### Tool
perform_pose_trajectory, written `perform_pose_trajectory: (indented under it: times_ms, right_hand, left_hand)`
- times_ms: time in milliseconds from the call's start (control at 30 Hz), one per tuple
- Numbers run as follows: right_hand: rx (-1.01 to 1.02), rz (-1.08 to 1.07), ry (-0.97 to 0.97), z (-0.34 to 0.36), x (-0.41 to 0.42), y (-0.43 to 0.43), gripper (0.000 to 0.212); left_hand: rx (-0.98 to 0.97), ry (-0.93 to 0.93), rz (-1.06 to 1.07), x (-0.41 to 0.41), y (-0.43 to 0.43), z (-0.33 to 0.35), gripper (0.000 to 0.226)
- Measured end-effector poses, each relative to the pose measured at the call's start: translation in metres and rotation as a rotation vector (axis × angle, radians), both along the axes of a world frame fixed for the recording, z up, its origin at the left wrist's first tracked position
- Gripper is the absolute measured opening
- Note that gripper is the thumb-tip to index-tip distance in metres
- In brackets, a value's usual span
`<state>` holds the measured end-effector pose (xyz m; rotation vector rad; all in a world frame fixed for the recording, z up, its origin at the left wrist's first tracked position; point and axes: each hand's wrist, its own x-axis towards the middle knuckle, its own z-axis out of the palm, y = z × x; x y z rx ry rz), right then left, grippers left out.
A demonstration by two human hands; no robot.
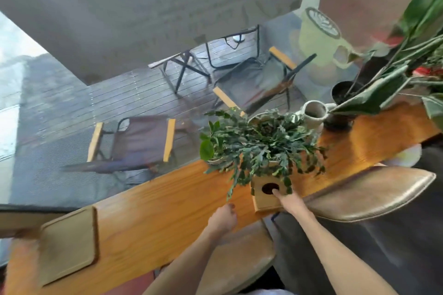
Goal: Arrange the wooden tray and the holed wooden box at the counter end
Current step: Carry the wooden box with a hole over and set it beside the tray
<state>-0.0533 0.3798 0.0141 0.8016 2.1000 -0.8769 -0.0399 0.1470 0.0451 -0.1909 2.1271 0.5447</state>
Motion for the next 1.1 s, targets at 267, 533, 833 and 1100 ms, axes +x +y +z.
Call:
perform_pose_trajectory:
  times_ms: [267,533,833,1100]
  right_hand:
    - [-0.233,0.222,-0.044,0.014,0.006,-0.148,0.086]
    - [-0.293,0.276,-0.072,0.012,0.049,-0.277,0.087]
    - [-0.258,0.216,-0.051,0.018,0.080,-0.388,0.086]
    - [-0.328,0.053,0.051,0.053,0.084,-0.480,0.092]
  left_hand:
    - [0.133,-0.046,0.458,0.028,-0.077,-0.003,0.051]
    - [0.174,0.007,0.795,0.085,-0.182,0.005,0.041]
    - [0.317,-0.014,0.899,0.110,-0.296,-0.016,0.043]
    - [0.517,-0.008,0.785,0.098,-0.397,0.046,0.061]
